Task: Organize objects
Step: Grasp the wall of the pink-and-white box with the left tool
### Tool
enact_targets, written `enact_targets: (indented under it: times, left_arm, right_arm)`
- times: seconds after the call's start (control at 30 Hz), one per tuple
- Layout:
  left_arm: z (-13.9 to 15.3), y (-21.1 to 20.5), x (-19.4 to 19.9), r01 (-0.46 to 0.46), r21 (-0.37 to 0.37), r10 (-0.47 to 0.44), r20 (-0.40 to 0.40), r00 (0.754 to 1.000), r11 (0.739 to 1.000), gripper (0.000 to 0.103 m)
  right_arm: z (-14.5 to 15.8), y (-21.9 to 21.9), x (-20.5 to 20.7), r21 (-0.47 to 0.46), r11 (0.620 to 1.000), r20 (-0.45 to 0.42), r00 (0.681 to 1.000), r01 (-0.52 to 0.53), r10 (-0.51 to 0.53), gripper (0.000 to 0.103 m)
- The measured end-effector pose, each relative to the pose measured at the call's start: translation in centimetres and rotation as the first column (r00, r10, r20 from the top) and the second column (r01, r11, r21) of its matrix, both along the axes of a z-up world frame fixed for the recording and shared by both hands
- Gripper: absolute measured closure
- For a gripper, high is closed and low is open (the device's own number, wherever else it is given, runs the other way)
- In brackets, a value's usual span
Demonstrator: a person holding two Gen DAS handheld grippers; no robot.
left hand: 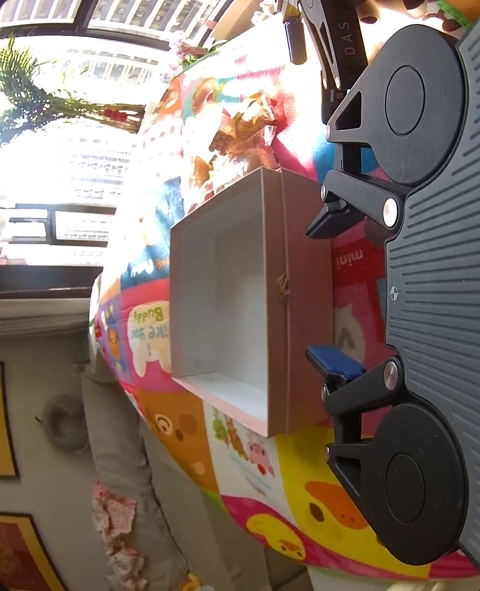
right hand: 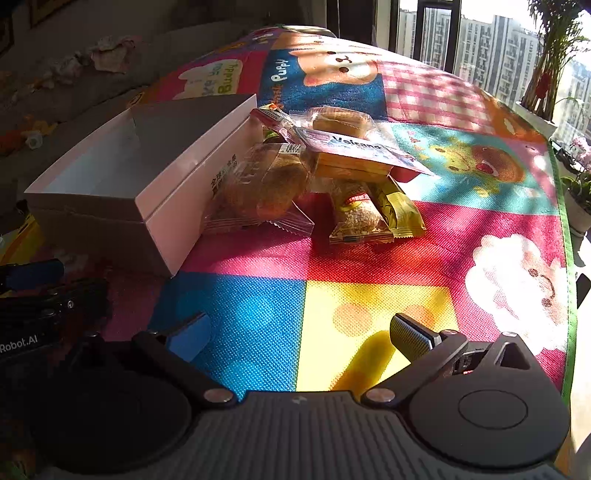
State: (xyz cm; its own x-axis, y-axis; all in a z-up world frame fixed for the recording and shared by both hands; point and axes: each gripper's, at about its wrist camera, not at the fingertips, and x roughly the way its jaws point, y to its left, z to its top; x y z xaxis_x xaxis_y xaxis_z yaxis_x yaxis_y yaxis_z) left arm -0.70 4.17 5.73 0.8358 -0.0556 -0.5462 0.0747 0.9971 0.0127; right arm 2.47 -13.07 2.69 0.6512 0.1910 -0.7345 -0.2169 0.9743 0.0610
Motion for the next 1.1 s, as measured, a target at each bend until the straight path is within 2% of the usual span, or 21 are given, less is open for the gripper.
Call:
enact_targets:
  times: [0.17, 0.2, 0.27, 0.33, 0.5, 0.6, 0.63, 0.7, 0.8, 0.93, 1.0, 1.1]
  left_arm:
    - [4.7, 3.0, 2.2, -0.079, 0.055, 0.069, 0.165, 0.984, 0.995, 0.032]
    - [5.2, 3.5, 3.1, -0.093, 0.066, 0.080, 0.173, 0.982, 0.993, 0.032]
    - [5.4, 4.7, 5.6, -0.096, 0.089, 0.085, 0.119, 0.989, 0.991, 0.032]
    - [4.5, 5.9, 8.7, -0.097, 0.079, 0.095, 0.022, 0.995, 0.992, 0.036]
    - [1.5, 7.4, 13.3, -0.085, 0.088, 0.097, -0.138, 0.986, 0.992, 0.049]
    - [0.1, 7.8, 14.8, -0.070, 0.069, 0.082, -0.188, 0.979, 0.995, 0.063]
    - [-0.3, 7.9, 15.1, -0.066, 0.062, 0.077, -0.200, 0.977, 0.996, 0.074]
    - [-1.0, 8.2, 15.7, -0.074, 0.044, 0.082, -0.237, 0.968, 0.996, 0.088]
    - [-1.7, 9.3, 16.4, -0.096, -0.034, 0.083, -0.281, 0.956, 0.995, 0.089]
    - [-1.8, 9.1, 15.8, -0.078, -0.041, 0.064, -0.267, 0.962, 0.996, 0.092]
    - [-1.8, 9.0, 15.5, -0.074, -0.045, 0.060, -0.267, 0.962, 0.996, 0.092]
    - [-1.7, 9.6, 15.1, -0.082, -0.083, 0.056, -0.274, 0.960, 0.993, 0.092]
  right_arm:
    - [3.0, -0.5, -0.9, 0.021, 1.000, 0.095, 0.996, 0.000, -0.002, 0.000]
    - [3.6, -0.8, -0.9, 0.021, 1.000, 0.113, 0.994, 0.006, -0.009, 0.000]
    - [4.9, -1.2, -0.6, 0.013, 1.000, 0.151, 0.988, 0.018, -0.019, 0.000]
    - [6.0, -1.5, 0.2, 0.005, 1.000, 0.168, 0.985, 0.025, -0.026, 0.000]
    - [7.9, -2.7, 4.1, 0.041, 0.998, 0.131, 0.989, 0.057, -0.062, 0.000]
    - [8.9, -2.9, 7.2, 0.055, 0.996, 0.110, 0.991, 0.071, -0.077, 0.000]
    - [9.1, -2.7, 8.3, 0.044, 0.997, 0.115, 0.990, 0.071, -0.076, 0.000]
    - [9.5, -1.9, 10.8, 0.010, 0.998, 0.127, 0.990, 0.067, -0.068, 0.000]
    - [9.6, -0.6, 15.9, 0.048, 0.998, 0.062, 0.997, 0.042, -0.045, 0.000]
    - [7.9, 2.2, 23.8, 0.140, 0.989, -0.088, 0.995, 0.055, -0.043, 0.000]
    - [6.2, 4.4, 27.3, 0.138, 0.989, -0.150, 0.988, 0.061, -0.040, 0.000]
    - [3.4, 7.7, 31.0, 0.078, 0.995, -0.200, 0.979, 0.062, -0.045, 0.000]
